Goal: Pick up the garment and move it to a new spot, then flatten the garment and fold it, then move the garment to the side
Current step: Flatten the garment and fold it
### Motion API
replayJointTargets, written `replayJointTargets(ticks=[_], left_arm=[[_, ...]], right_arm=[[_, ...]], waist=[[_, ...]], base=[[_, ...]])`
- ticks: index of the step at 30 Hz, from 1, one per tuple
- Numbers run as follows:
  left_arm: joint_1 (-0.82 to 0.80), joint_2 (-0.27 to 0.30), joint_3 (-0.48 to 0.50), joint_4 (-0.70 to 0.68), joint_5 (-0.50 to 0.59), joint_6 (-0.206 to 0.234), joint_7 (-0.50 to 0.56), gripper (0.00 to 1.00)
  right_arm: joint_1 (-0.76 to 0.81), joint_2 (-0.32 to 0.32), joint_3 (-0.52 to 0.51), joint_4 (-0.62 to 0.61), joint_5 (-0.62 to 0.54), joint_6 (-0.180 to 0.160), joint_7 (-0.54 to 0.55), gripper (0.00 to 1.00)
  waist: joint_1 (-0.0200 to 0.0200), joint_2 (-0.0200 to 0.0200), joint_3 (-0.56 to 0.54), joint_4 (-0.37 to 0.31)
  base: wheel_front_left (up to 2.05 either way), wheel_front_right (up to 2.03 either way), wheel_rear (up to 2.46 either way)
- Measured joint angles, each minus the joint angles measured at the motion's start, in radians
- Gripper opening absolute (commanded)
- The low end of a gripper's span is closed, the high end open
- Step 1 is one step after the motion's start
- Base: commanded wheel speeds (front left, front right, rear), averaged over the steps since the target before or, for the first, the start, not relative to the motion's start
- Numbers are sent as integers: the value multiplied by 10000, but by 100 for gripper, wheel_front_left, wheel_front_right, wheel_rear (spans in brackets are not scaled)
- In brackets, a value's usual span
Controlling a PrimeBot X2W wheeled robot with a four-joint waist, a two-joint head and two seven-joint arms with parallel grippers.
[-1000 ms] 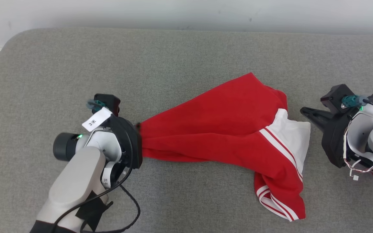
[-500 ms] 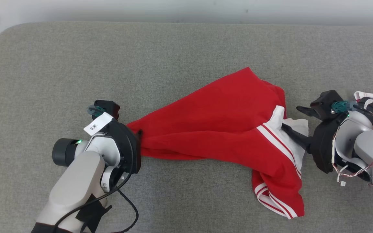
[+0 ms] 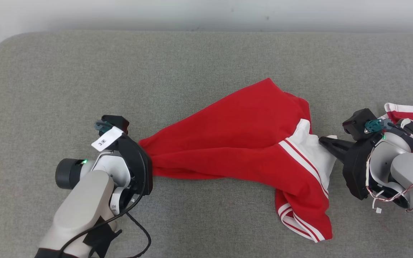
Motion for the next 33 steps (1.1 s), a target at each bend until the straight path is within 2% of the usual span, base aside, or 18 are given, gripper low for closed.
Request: replayJointTargets(ticks=[20, 21, 22, 33], left_arm=[[12, -36, -6, 211, -13, -15, -121, 0], [12, -36, -6, 215, -13, -15, -153, 0], [12, -36, -6, 217, -13, -15, -173, 0], [-79, -173, -92, 79, -13, -94, -209, 0]], right_arm=[[-3, -58, 52, 17, 263, 0, -13, 0], [-3, -54, 52, 42, 316, 0, -13, 10], [-3, -54, 52, 52, 372, 0, -13, 98], [-10, -115, 58, -21, 362, 0, 188, 100]], waist=[[0, 0, -148, -4], [0, -1, -145, -1], [0, 0, -142, 1], [2, 0, 174, 187]], base=[[0, 0, 0], [0, 0, 0], [0, 0, 0], [0, 0, 0]])
